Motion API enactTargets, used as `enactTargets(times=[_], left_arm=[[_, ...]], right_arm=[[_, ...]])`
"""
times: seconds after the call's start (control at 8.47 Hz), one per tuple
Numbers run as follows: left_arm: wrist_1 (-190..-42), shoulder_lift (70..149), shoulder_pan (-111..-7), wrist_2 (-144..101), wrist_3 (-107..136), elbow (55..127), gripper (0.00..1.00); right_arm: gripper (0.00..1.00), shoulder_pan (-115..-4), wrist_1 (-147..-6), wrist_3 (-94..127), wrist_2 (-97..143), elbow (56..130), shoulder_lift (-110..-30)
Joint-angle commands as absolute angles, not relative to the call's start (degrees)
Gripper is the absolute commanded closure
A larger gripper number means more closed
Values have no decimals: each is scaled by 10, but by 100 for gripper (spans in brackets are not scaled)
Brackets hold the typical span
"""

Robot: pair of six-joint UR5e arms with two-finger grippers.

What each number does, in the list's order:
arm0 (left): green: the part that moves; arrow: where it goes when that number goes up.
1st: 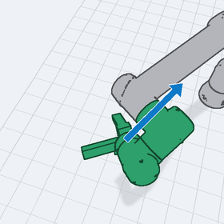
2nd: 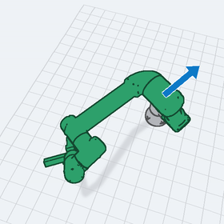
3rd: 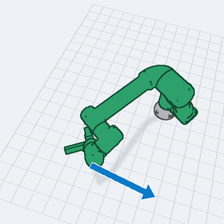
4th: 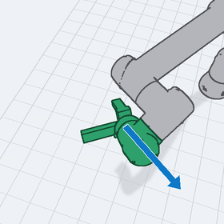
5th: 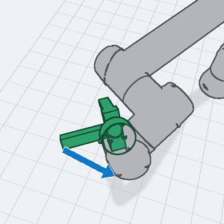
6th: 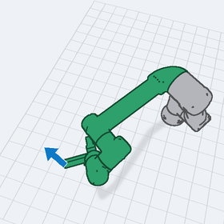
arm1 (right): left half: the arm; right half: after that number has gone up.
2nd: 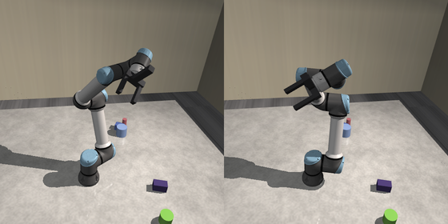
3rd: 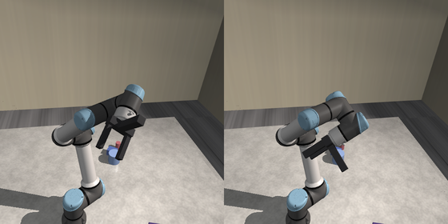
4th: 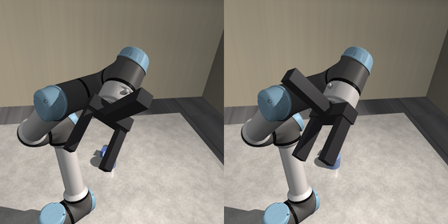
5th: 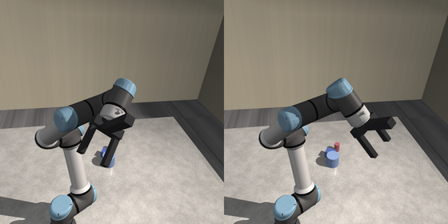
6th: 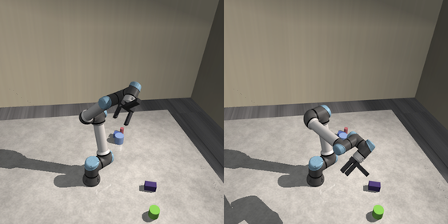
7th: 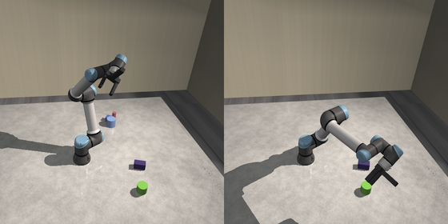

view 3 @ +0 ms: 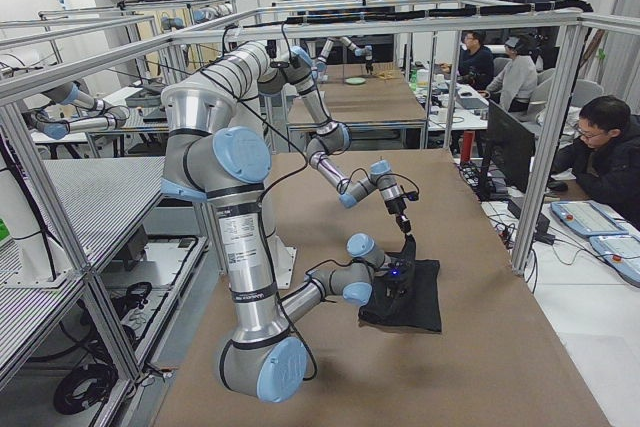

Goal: Fold clothes
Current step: 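Lay the folded end down and open both grippers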

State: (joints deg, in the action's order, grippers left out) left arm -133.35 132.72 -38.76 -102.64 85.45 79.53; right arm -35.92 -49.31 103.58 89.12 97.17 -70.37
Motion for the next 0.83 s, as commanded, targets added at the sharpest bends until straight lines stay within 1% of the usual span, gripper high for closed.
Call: enactTargets(times=[0.0, 0.12, 0.35, 0.47, 0.71], left_arm=[[-1345, 1334, -386, -1000, 855, 792, 0], [-1346, 1334, -387, -998, 853, 790, 0], [-1345, 1335, -409, -1005, 831, 793, 0], [-1344, 1332, -421, -1008, 813, 792, 0], [-1343, 1324, -459, -1056, 793, 791, 0]], right_arm=[[6, -364, -494, 1031, 892, 971, -702], [6, -376, -495, 1013, 903, 971, -701], [6, -414, -492, 998, 1001, 979, -698], [6, -413, -497, 1000, 1011, 1005, -693], [6, -383, -518, 1000, 1010, 1018, -681]])
